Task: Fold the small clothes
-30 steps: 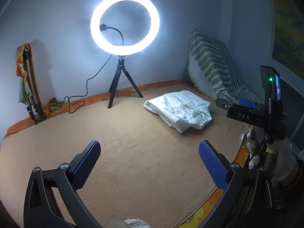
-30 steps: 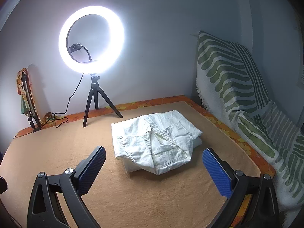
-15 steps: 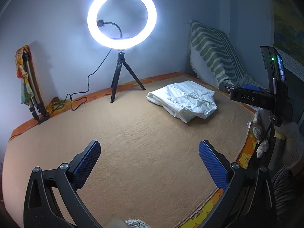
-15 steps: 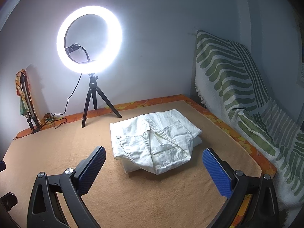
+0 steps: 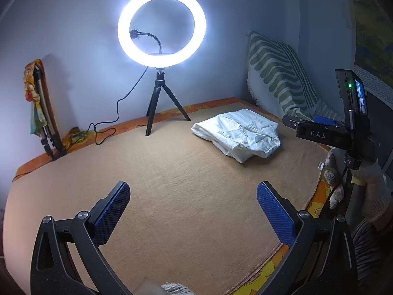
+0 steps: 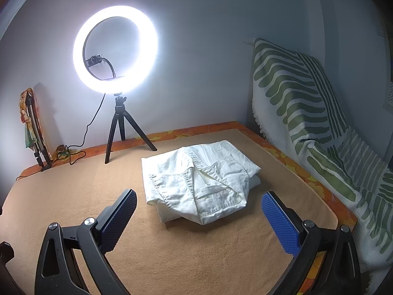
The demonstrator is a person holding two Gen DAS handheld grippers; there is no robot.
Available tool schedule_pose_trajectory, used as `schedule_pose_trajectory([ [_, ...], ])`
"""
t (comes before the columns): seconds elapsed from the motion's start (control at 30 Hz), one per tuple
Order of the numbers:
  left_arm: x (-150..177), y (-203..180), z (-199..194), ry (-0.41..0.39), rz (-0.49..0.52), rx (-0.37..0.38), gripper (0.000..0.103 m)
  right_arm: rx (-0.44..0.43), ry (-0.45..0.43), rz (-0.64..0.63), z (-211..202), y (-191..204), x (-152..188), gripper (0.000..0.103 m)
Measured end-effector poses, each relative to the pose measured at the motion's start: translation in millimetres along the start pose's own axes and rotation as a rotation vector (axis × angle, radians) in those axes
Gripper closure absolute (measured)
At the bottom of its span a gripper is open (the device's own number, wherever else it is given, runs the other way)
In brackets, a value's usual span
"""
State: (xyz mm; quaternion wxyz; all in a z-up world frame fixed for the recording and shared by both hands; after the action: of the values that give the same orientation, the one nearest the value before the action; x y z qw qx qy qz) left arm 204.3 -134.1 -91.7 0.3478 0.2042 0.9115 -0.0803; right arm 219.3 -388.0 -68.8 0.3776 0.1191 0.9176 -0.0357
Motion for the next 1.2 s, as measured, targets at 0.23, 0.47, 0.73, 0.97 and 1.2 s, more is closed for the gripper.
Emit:
schedule_pose_trajectory([
  [0.23,-0.5,0.1,-1.6,-0.005,0.004,0.001,0.000,-0.001,0.002,-0.005,1.0,3.5,1.6,0.000],
  [0.47,-0.7,-0.5,-2.2,-0.006,0.004,0.004,0.000,-0.002,0.001,-0.005,2.4,2.8,0.7,0.000],
  [0.73,-1.4,-2.8,-2.6,-0.006,0.008,0.005,0.000,-0.002,0.002,-0.006,2.7,3.2,1.2,0.000],
  [0.97,-1.4,-3.6,-2.8,-0.008,0.008,0.005,0.000,-0.004,0.001,-0.007,2.5,5.1,3.3,0.000],
  [1.2,0.6,-5.0,-7.5,-0.034,0.017,0.006,0.000,-0.006,0.003,-0.007,3.4,6.5,4.2,0.000],
])
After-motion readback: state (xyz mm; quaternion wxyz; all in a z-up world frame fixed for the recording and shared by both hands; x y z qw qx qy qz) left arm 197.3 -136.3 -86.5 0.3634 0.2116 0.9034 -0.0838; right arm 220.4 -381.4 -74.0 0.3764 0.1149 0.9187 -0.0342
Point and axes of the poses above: each gripper's, at about its wrist camera, not at the fingertips, and z roughly the way its jaws point, y to its left, x to its underside, the point moved 5 cm from there along z, roughly the way its jaws point, and after that the axes turned 15 degrees about y, right-handed, at the moved point
